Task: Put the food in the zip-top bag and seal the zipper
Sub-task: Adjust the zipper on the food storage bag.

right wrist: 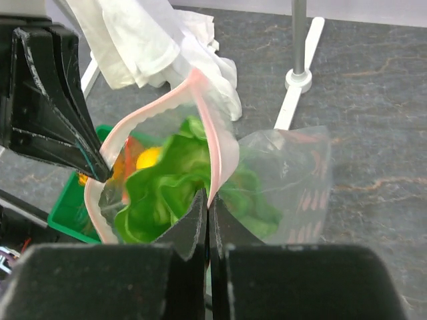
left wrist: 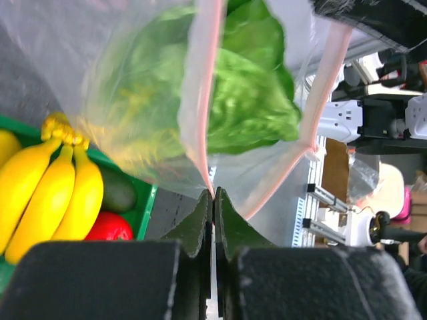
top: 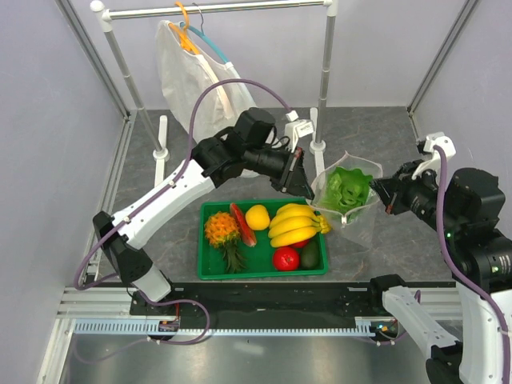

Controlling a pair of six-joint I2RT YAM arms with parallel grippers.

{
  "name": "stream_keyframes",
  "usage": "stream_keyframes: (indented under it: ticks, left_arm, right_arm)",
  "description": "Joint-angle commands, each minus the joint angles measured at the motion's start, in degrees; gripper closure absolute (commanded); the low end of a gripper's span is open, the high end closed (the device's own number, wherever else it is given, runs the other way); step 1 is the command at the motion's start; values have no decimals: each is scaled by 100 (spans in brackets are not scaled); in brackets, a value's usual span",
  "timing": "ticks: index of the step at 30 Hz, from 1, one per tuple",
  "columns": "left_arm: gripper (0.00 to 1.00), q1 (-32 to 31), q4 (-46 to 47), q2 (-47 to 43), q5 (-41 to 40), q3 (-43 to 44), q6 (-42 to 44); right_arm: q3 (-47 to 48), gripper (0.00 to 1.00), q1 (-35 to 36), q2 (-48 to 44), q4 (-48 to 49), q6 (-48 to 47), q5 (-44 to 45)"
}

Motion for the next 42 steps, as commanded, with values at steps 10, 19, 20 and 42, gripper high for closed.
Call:
stream_keyframes:
  ticks: [10, 19, 20, 42]
  left_arm:
    - [98, -677, -160, 1297, -677, 1537, 657]
    - [98, -589, -86, 1566, -456, 1255, 374]
    - [98, -589, -421, 1849, -396, 1691, 514]
    - [98, -501, 925, 1352, -500, 2277, 472]
  right_arm:
    - [-114, 100, -20, -219, 44, -245, 917]
    - [606, 100, -12, -51, 843, -218, 1006]
    - [308, 100, -11, -148, 880, -209, 1014]
    - [-127, 96, -11, -157, 527, -482, 1366]
